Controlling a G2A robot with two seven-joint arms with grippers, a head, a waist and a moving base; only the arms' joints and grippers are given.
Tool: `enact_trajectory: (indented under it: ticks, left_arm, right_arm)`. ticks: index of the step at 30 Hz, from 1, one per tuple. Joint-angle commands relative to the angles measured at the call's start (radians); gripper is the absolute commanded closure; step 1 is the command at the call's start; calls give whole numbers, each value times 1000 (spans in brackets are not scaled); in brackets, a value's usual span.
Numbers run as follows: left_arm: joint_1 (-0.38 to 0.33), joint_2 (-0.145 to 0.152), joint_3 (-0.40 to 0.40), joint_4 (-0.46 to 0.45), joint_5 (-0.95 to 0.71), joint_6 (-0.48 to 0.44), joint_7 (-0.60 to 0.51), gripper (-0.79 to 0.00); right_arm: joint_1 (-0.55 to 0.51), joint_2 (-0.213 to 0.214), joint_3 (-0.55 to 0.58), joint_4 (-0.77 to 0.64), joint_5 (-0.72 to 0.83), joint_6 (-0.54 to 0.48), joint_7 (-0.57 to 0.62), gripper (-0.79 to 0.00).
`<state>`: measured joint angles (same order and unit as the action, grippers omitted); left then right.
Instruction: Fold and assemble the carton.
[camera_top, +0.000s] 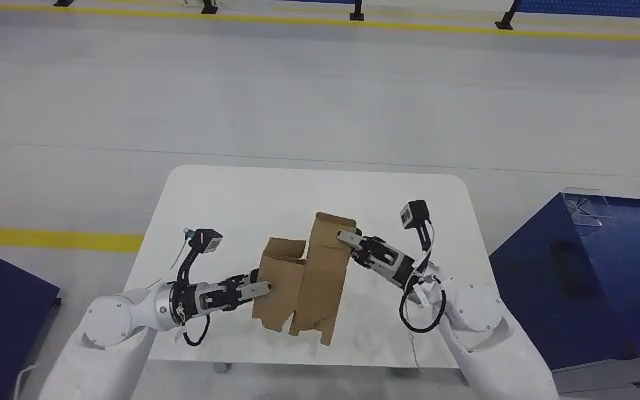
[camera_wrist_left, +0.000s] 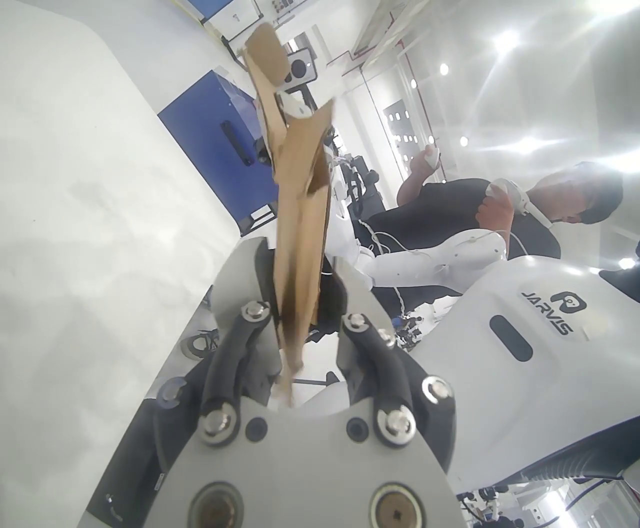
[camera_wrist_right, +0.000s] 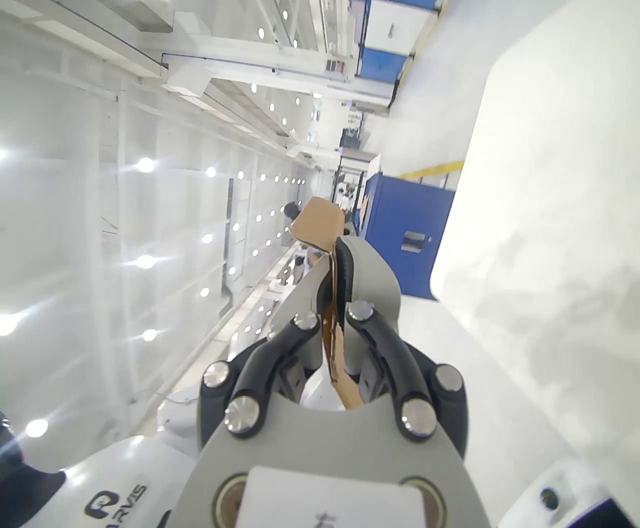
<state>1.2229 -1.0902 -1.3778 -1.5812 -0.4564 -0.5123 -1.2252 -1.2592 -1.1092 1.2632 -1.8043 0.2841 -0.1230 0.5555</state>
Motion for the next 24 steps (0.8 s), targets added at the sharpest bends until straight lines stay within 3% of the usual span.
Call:
enact_trajectory:
  ticks: [1, 2, 7, 11, 13, 17, 19, 24]
  left_arm:
    - [0, 0, 0, 0, 0, 0, 0, -785]
    - [0, 0, 0, 0, 0, 0, 0, -785]
    - [0, 0, 0, 0, 0, 0, 0, -785]
    - [13, 3, -40, -18, 88, -36, 106, -785]
    - [34, 10, -96, -75, 333, -65, 232, -785]
    - [140, 8, -144, -318, 910, -11, 560, -785]
    - [195, 2, -109, -421, 1191, 53, 697, -785]
    - [237, -7, 16, -484, 1493, 56, 876, -785]
  right_arm:
    - [-20, 0, 15, -14, -43, -60, -43, 0]
    - [-36, -3, 18, -16, 20, -59, -60, 0]
    - [-36, -3, 18, -16, 20, -59, -60, 0]
    - [-56, -4, 18, -43, -123, -117, -142, 0]
    - [-63, -6, 9, -54, -117, -133, -145, 0]
    - [-69, -7, 5, -63, -143, -143, -142, 0]
    - [-70, -9, 2, -63, -147, -143, -143, 0]
    - [-66, -12, -7, -59, -149, -139, -137, 0]
